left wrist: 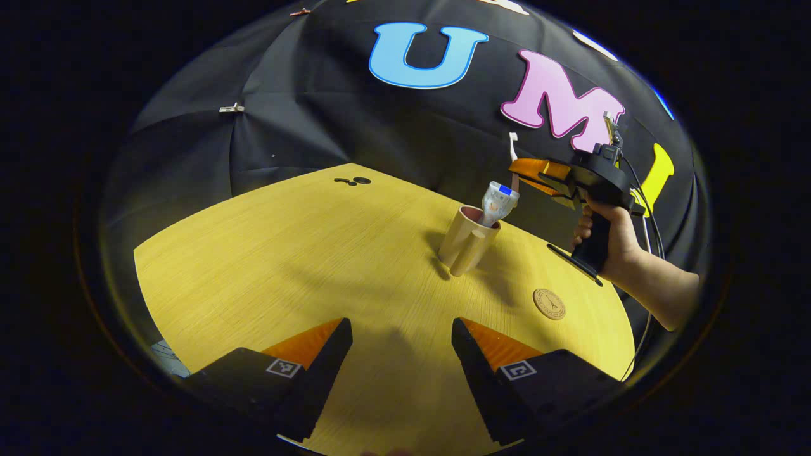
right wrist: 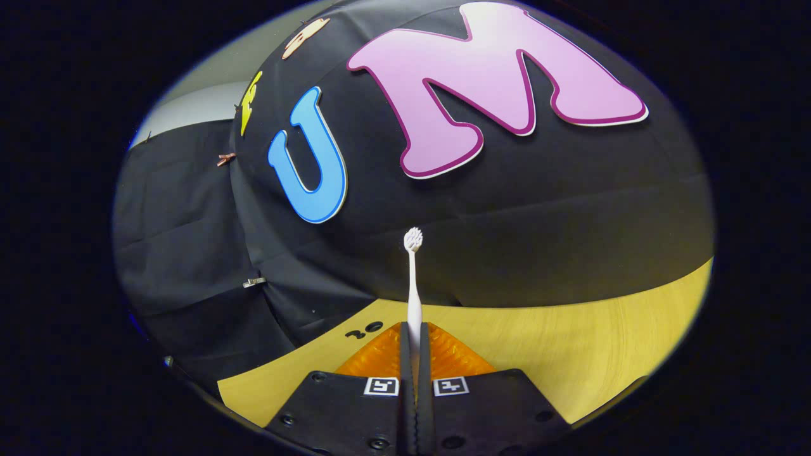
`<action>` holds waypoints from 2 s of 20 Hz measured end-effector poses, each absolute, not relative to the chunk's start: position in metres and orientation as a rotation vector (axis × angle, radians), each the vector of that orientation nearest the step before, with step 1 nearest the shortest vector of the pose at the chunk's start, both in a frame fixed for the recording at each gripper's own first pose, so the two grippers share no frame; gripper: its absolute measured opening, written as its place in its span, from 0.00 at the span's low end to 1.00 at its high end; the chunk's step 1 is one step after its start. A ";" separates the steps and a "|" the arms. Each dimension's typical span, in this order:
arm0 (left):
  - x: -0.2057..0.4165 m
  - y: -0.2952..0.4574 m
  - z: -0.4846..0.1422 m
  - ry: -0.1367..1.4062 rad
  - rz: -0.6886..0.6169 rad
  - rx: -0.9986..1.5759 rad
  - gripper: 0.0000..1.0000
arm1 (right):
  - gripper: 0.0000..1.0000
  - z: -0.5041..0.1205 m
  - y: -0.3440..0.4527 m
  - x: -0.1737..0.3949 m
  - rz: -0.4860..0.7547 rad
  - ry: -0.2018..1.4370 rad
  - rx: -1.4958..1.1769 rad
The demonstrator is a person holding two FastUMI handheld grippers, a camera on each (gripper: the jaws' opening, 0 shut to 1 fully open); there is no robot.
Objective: Put the toothbrush and toothpaste on the desktop into the cup, then pick up the cup and place it on the coaster on the desktop.
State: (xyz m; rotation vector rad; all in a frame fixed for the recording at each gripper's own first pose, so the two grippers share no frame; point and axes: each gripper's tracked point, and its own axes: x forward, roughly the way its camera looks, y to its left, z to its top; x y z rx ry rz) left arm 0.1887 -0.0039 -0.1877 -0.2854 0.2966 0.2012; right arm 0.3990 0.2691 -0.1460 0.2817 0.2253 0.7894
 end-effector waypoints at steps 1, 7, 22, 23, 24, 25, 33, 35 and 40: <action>0.188 -0.004 -0.194 0.305 0.202 -0.288 0.98 | 0.05 -0.149 0.272 0.402 0.794 0.223 0.293; 0.193 -0.002 -0.214 0.332 0.206 -0.305 0.98 | 0.05 -0.178 0.294 0.398 0.848 0.244 0.287; 0.206 -0.002 -0.214 0.330 0.194 -0.291 0.98 | 0.06 -0.217 0.276 0.356 0.922 0.348 0.200; 0.206 -0.003 -0.212 0.326 0.193 -0.288 0.98 | 0.25 -0.215 0.268 0.354 0.908 0.345 0.195; 0.207 -0.003 -0.208 0.321 0.192 -0.283 0.98 | 0.50 -0.211 0.258 0.353 0.888 0.339 0.195; 0.208 -0.002 -0.205 0.318 0.191 -0.276 0.98 | 0.54 -0.208 0.249 0.352 0.873 0.332 0.205; 0.229 0.000 -0.172 0.321 0.108 -0.155 0.98 | 0.98 -0.194 0.164 0.330 0.758 0.331 0.129; 0.239 -0.005 -0.161 0.330 0.069 -0.112 0.98 | 0.98 -0.189 0.143 0.327 0.725 0.323 0.116; 0.269 -0.027 -0.136 0.368 -0.029 -0.017 0.98 | 0.98 -0.174 0.083 0.326 0.624 0.308 0.106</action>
